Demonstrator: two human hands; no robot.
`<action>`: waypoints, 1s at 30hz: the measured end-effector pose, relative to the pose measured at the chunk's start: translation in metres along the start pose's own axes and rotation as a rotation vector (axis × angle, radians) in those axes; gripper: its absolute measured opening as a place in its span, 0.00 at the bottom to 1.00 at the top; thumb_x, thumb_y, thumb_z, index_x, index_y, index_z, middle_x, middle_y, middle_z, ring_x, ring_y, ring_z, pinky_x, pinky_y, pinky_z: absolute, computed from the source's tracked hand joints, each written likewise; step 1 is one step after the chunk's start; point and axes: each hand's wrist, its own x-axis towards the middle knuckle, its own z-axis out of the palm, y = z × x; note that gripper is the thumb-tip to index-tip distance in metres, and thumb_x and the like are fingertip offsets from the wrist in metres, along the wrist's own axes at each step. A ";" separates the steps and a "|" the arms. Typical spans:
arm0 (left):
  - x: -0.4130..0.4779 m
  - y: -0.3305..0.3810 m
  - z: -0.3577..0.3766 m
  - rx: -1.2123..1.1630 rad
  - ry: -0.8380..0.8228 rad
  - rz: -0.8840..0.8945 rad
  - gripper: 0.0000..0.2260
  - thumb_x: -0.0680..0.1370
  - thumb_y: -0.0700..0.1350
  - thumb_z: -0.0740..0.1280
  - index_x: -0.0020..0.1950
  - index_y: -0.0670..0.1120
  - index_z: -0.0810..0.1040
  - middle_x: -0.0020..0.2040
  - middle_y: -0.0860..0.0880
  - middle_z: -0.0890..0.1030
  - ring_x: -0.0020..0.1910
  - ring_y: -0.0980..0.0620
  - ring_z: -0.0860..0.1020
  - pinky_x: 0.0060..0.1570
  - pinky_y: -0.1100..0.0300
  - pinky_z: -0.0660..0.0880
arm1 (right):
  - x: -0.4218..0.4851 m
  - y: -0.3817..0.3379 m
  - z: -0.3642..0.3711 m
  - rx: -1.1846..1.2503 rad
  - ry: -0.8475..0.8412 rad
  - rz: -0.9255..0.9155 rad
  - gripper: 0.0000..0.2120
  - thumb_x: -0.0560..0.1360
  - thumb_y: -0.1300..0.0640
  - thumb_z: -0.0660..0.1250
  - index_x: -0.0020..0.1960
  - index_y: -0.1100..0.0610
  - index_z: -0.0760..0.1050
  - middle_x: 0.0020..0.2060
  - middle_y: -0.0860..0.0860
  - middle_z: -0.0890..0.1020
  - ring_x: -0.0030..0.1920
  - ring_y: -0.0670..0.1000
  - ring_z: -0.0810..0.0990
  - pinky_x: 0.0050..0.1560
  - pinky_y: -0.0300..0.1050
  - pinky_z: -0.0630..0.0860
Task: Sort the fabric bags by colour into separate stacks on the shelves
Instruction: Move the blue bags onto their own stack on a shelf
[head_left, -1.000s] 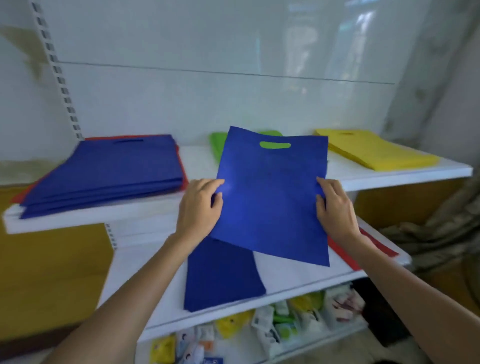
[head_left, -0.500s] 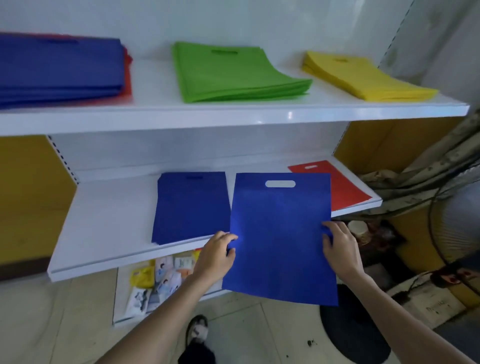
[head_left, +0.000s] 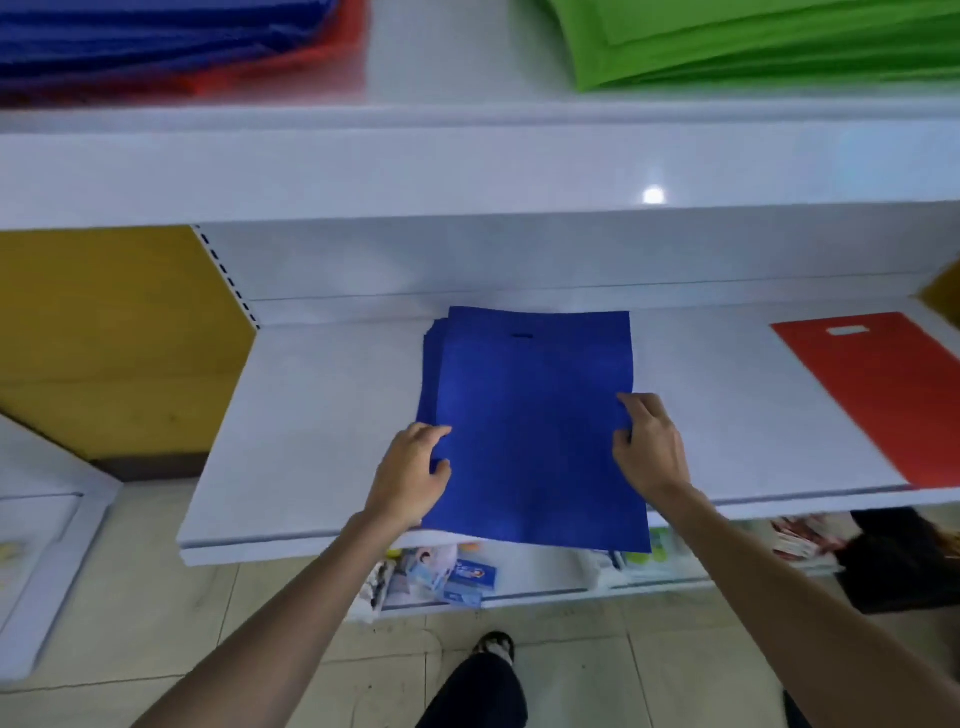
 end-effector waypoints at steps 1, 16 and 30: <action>0.012 -0.008 0.001 0.021 0.001 -0.006 0.19 0.77 0.40 0.62 0.69 0.44 0.69 0.62 0.46 0.72 0.62 0.49 0.70 0.60 0.61 0.66 | 0.014 -0.003 0.011 0.015 0.005 -0.017 0.22 0.75 0.68 0.57 0.69 0.63 0.66 0.66 0.56 0.68 0.53 0.61 0.77 0.50 0.51 0.75; 0.023 0.001 0.006 0.232 -0.037 -0.142 0.17 0.78 0.45 0.61 0.67 0.48 0.71 0.64 0.46 0.67 0.63 0.47 0.65 0.59 0.59 0.69 | 0.037 -0.004 0.027 -0.236 -0.057 0.034 0.19 0.78 0.60 0.56 0.69 0.58 0.65 0.68 0.58 0.64 0.66 0.58 0.64 0.62 0.53 0.65; -0.138 0.140 -0.074 0.104 0.127 0.115 0.15 0.77 0.42 0.62 0.64 0.46 0.73 0.62 0.47 0.68 0.63 0.49 0.66 0.59 0.62 0.66 | -0.122 -0.029 -0.162 -0.074 0.269 -0.144 0.19 0.76 0.63 0.58 0.66 0.61 0.68 0.62 0.60 0.73 0.60 0.61 0.72 0.52 0.54 0.73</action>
